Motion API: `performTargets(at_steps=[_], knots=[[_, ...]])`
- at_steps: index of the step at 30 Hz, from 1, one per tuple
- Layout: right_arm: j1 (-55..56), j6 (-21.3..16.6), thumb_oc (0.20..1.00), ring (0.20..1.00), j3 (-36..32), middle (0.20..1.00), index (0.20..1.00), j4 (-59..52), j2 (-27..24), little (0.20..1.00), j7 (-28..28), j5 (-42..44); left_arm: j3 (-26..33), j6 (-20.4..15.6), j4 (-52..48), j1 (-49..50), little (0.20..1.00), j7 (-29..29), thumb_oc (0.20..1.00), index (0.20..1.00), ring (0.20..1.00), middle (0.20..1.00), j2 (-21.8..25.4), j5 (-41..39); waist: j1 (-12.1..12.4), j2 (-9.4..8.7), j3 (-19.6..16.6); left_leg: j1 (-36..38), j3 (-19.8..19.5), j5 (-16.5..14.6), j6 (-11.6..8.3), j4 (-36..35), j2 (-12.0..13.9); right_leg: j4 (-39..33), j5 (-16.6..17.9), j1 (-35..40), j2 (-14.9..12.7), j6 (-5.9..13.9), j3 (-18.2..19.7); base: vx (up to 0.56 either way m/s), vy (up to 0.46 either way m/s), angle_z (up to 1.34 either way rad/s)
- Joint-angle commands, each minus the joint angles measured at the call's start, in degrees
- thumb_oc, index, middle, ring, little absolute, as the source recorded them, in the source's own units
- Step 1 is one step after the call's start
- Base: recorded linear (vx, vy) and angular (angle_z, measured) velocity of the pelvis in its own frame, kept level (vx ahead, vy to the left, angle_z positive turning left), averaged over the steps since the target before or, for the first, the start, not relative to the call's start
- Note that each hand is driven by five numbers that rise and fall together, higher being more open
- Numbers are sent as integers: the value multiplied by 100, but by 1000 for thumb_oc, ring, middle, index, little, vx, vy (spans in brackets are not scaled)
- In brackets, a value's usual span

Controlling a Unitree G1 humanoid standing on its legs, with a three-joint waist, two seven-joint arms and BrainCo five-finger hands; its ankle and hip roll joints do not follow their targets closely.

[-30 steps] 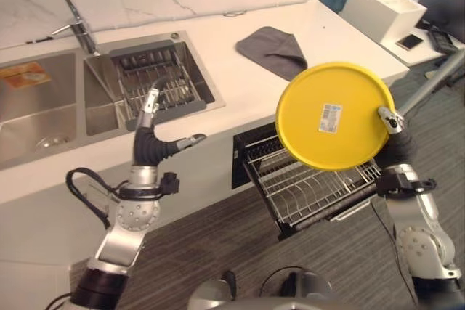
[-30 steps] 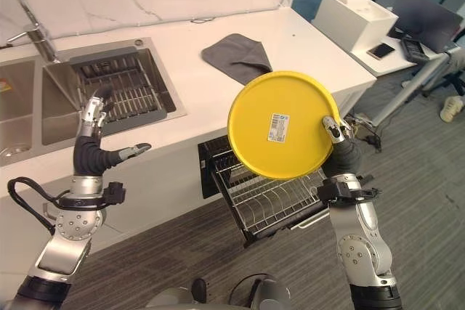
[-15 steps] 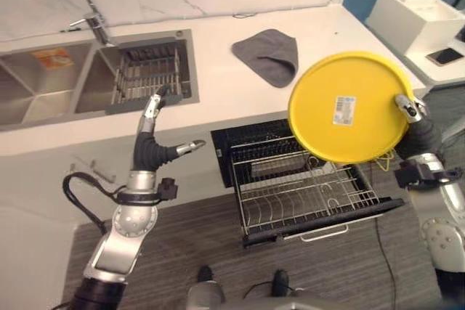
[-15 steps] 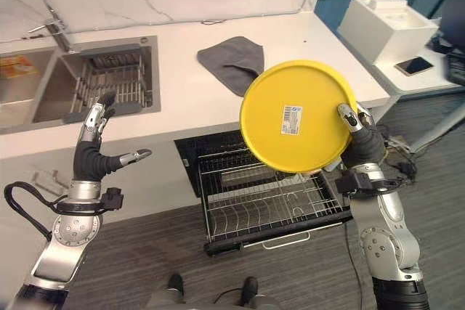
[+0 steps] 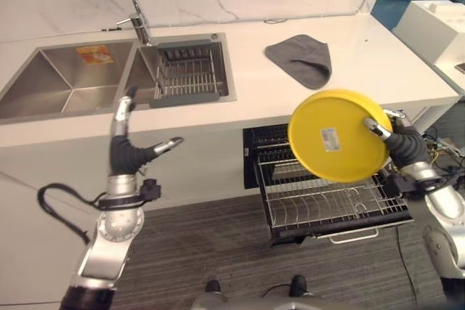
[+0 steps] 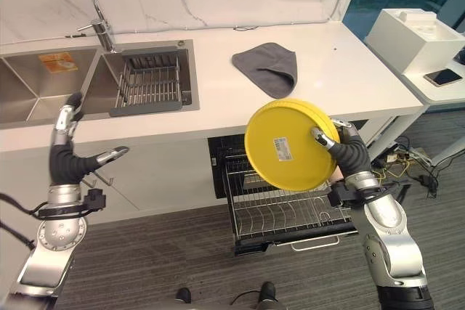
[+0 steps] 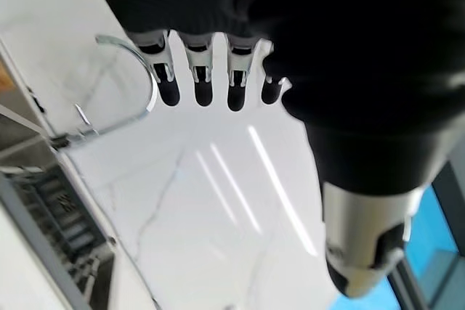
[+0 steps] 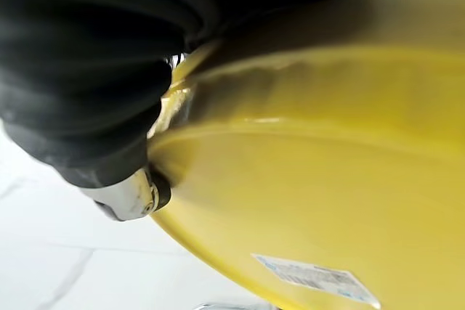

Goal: Place the dishes in the dishwasher.

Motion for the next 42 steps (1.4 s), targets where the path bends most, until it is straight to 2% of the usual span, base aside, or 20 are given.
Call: performTargets(at_steps=[1, 4, 6, 8, 10, 12, 13, 14, 17, 19, 21, 23, 28, 30, 34, 38, 42], knots=[[-329, -1052, 200, 200, -423, 200, 200, -196, -315, 200, -176, -693, 243, -60, 76, -72, 1000, 466, 1000, 1000, 1000, 1000, 242, -286, 91, -208, -236, -54, -26, 211, -47, -10, 410, 1, -54, 362, -404, 360, 101, -31, -13, 3], [-378, -1417, 200, 200, -468, 200, 200, 18, -580, 200, -428, -1556, 445, -251, 268, 148, 1000, 565, 1000, 1000, 1000, 1000, 199, -194, 222, -233, -234, -85, -58, 234, -68, -10, 454, 1, -83, 408, -387, 352, 14, -25, -29, 6], [-383, -1522, 200, 200, -507, 200, 200, 45, -741, 200, -465, -1843, 482, -369, 335, 229, 1000, 496, 1000, 1000, 1000, 1000, 224, 79, 254, -238, -253, -93, -65, 236, -71, -10, 461, 1, -94, 419, -377, 348, 1, 3, -15, 14], [-402, -1587, 200, 200, -500, 200, 200, 92, -955, 200, -502, -2080, 411, -300, 456, 309, 1000, 427, 1000, 1000, 1000, 1000, 302, 74, 287, -238, -270, -107, -79, 247, -79, -10, 462, 1, -97, 429, -372, 344, -2, 10, -3, 10], [-485, -1677, 200, 200, -412, 200, 200, 263, -1144, 200, -531, -2168, 367, -175, 906, 390, 1000, 513, 1000, 1000, 1000, 1000, 240, -353, 344, -232, -276, -132, -86, 270, -84, -10, 465, 1, -123, 440, -367, 341, -3, 0, 0, 0], [-563, -1875, 200, 200, -310, 200, 200, 416, -1207, 200, -602, -2507, 355, -214, 1369, 431, 1000, 610, 1000, 1000, 1000, 1000, 88, -538, 387, -244, -275, -132, -99, 278, -84, -10, 461, 1, -135, 460, -356, 333, 3, 0, 0, 0], [-588, -2043, 200, 200, -281, 200, 200, 436, -1270, 200, -677, -2919, 341, -88, 1574, 470, 1000, 596, 1000, 1000, 1000, 1000, -12, -808, 416, -253, -276, -139, -103, 282, -86, -10, 460, 1, -143, 469, -353, 330, -5, 0, 0, 0], [-634, -2152, 200, 200, -225, 200, 200, 427, -1366, 200, -782, -3276, 298, -132, 1866, 510, 1000, 561, 1000, 1000, 1000, 1000, -135, -979, 452, -272, -276, -148, -115, 287, -87, -10, 466, 1, -144, 477, -351, 334, -17, 0, 0, 0], [-736, -2247, 200, 200, -69, 200, 200, 429, -1781, 200, -930, -4013, 147, 21, 2564, 641, 1000, 344, 1000, 1000, 1000, 1000, -475, -1506, 547, -317, -284, -176, -137, 307, -82, -10, 477, 1, -143, 499, -334, 349, -57, -2, -44, 2], [-743, -2366, 200, 200, 39, 200, 200, 537, -2005, 200, -1002, -4224, 63, 69, 2986, 721, 1000, 179, 1000, 1000, 1000, 1000, -604, -1678, 576, -325, -286, -173, -140, 322, -78, -10, 476, 1, -141, 518, -321, 360, -58, 5, -18, 7], [-735, -2441, 200, 200, 161, 200, 200, 664, -2197, 200, -996, -4235, -1, 310, 3567, 754, 1000, -17, 1000, 1000, 1000, 1000, -726, -2100, 583, -301, -284, -161, -137, 334, -67, -10, 468, 1, -137, 534, -318, 380, -53, 4, 0, 2], [-861, -2508, 200, 200, 381, 200, 200, 841, -2265, 200, -997, -4264, -14, 283, 3954, 688, 1000, -5, 1000, 1000, 1000, 1000, -746, -2103, 580, -286, -275, -149, -121, 342, -68, -10, 479, 1, -136, 533, -322, 397, -48, 0, 0, 0], [-991, -2687, 200, 200, 782, 200, 200, 975, -2504, 200, -1131, -4809, -354, 430, 4082, 555, 1000, -75, 1000, 1000, 1000, 1000, -672, -2004, 580, -285, -249, -151, -136, 327, -63, -10, 478, 1, -135, 525, -303, 419, -27, -4, -24, -1], [-1089, -2892, 200, 200, 1000, 200, 200, 1142, -2625, 200, -1209, -5231, -321, 361, 4302, 517, 1000, -37, 1000, 1000, 1000, 1000, -649, -2119, 610, -293, -227, -170, -159, 339, -72, -10, 479, 1, -118, 514, -307, 448, -47, -21, -47, 0], [-1242, -2936, 200, 200, 1412, 200, 200, 1335, -2848, 200, -1401, -5425, -308, 298, 4262, 489, 1000, -3, 1000, 1000, 1000, 1000, -600, -2207, 622, -271, -200, -189, -185, 359, -73, -10, 483, 1, -127, 508, -303, 437, -32, -6, -8, 0], [-1129, -3058, 200, 200, 1506, 200, 200, 1486, -2765, 200, -1759, -5608, -227, 314, 4253, 488, 1000, 146, 1000, 1000, 1000, 1000, -559, -2294, 622, -246, -188, -195, -193, 365, -79, -10, 483, 1, -137, 513, -313, 449, -50, 0, 0, 0], [-1039, -3083, 200, 200, 1690, 200, 200, 1565, -2678, 200, -1793, -5874, -200, 245, 4203, 443, 1000, 140, 1000, 1000, 1000, 1000, -613, -2391, 616, -229, -177, -190, -206, 361, -74, -10, 474, 1, -152, 521, -318, 446, -34, 0, 0, 0]])
